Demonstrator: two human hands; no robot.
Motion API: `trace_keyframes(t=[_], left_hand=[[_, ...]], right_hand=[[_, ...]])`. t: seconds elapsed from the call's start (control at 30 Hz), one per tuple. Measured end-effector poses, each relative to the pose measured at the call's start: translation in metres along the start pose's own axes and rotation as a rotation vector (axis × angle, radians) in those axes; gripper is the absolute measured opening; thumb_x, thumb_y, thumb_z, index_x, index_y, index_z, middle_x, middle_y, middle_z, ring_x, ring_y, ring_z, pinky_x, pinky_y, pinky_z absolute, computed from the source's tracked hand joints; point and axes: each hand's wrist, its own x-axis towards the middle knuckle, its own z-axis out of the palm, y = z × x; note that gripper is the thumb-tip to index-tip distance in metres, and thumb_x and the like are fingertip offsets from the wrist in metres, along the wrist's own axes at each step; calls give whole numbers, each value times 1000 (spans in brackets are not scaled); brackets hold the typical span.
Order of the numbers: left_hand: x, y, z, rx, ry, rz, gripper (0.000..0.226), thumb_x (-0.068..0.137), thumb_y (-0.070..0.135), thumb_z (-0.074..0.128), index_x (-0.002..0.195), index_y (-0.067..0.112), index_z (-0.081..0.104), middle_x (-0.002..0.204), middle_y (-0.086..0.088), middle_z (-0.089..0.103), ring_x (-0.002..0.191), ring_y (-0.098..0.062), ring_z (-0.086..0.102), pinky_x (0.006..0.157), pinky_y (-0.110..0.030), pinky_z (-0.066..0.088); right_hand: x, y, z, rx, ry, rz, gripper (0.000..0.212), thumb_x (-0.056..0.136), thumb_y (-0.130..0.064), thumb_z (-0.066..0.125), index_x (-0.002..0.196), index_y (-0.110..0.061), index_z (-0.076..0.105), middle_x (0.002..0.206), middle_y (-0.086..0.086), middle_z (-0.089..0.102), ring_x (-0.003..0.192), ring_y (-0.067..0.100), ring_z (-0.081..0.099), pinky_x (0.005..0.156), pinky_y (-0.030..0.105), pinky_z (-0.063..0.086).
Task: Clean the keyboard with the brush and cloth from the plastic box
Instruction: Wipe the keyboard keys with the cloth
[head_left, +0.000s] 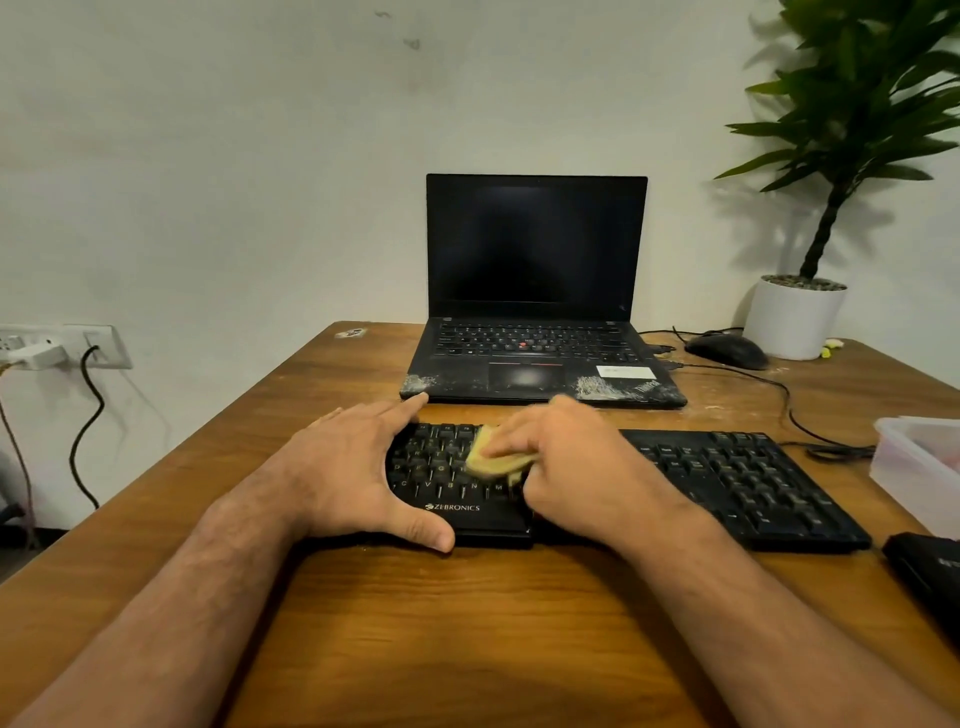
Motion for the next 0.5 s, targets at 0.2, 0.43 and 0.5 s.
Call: trace_keyframes(t=[0.2,0.43,0.5], left_hand=[[-1,0,1,-5,9,9,149,31,101,55,156,36,7,160,13,24,143,-9,27,121,-40,21],[1,0,3,8,25,5,153,28,103,51,157,32,9,160,12,25,145,-8,26,121,-41,21],[2,-2,3,11,30,6,153,28,104,50,157,32,10,160,12,25,146,-8,25,121,-42,21]], right_hand=[[6,22,-8,5,113,216,51,80,-1,52,112,-33,76,115,-6,72,111,15,59,100,34,51],[-15,0,-13,333,-80,-77,56,65,3,47,90,-34,81,100,-18,74,104,-5,61,91,21,54],[-17,-6,-9,320,-112,-129,54,67,5,49,91,-31,81,102,-17,74,105,-7,59,91,17,52]])
